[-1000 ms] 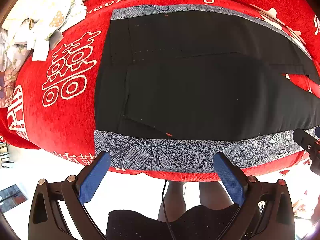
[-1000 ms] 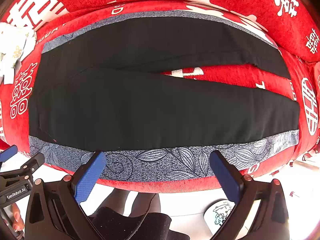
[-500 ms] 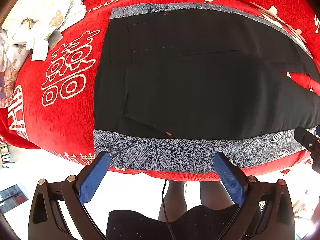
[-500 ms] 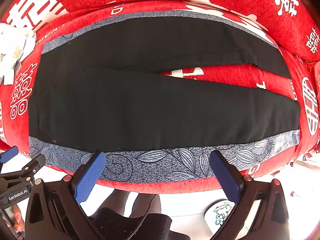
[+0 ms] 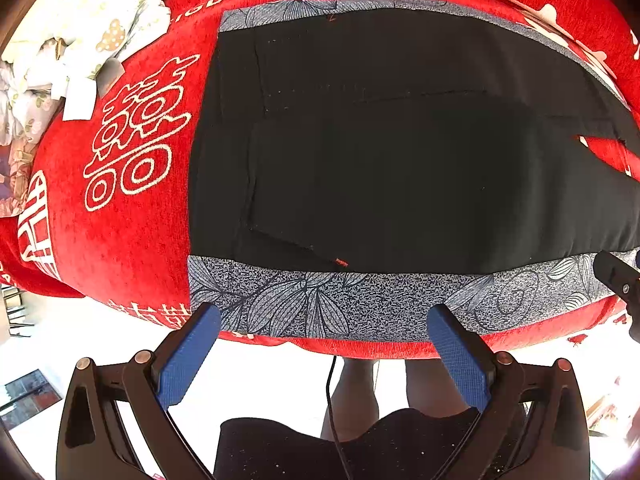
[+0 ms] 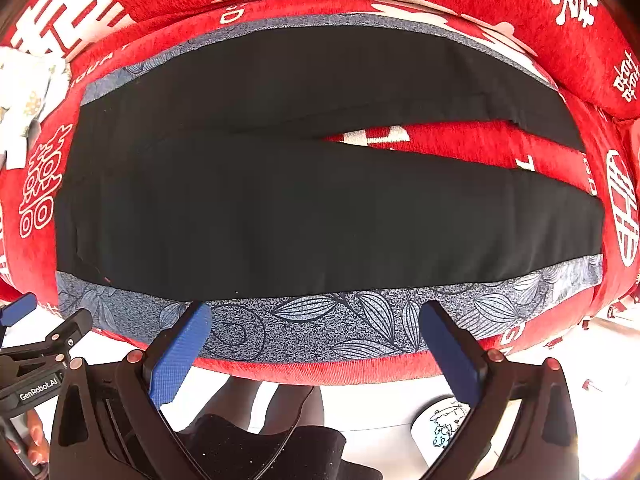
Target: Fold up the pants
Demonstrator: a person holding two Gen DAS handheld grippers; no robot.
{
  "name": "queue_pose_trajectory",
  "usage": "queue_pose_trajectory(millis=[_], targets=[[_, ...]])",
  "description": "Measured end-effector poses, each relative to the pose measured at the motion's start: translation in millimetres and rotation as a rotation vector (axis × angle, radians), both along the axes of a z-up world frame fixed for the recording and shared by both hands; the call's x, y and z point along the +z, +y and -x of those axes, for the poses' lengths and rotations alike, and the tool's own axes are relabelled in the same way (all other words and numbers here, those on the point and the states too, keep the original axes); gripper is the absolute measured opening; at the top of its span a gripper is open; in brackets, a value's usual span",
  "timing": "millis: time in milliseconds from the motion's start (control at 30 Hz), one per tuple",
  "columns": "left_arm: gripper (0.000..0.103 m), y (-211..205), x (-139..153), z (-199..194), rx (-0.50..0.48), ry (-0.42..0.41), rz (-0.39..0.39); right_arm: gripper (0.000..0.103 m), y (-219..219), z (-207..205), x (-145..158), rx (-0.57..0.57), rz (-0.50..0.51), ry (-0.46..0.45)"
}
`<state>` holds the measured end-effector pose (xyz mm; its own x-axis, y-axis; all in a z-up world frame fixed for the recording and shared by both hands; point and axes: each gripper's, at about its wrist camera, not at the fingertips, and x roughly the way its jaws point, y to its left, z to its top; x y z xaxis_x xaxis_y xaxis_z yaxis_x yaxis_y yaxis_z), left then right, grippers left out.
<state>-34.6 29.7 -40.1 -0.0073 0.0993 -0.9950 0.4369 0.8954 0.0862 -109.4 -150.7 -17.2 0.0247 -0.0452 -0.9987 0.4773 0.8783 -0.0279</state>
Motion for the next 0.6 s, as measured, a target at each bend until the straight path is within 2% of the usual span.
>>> queue_pose_trajectory(millis=[600], targets=[[0.103,3.0,-14.0,2.2,0.000,0.014,-0.015,0.103,-2.3,6.3,-12.1,-0.028,-0.050,-0.020]])
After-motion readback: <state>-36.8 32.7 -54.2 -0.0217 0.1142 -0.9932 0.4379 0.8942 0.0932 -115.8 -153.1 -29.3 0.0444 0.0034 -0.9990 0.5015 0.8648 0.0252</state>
